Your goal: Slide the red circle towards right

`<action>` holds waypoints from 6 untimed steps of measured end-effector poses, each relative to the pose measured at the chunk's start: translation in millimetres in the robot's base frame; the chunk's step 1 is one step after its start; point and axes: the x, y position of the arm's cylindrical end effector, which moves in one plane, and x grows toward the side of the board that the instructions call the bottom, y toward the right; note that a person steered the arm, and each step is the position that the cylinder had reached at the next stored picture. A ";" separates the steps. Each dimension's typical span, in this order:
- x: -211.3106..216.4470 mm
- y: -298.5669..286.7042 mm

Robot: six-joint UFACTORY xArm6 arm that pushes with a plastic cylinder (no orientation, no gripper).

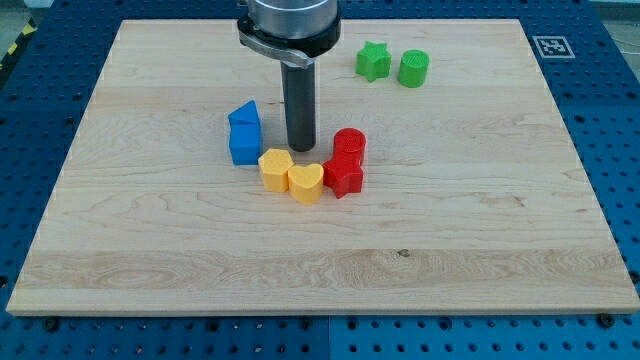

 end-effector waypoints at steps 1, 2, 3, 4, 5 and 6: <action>-5.8 15.6; -4.3 22.7; -12.2 33.7; -12.1 47.5; -9.9 46.1; -22.4 53.0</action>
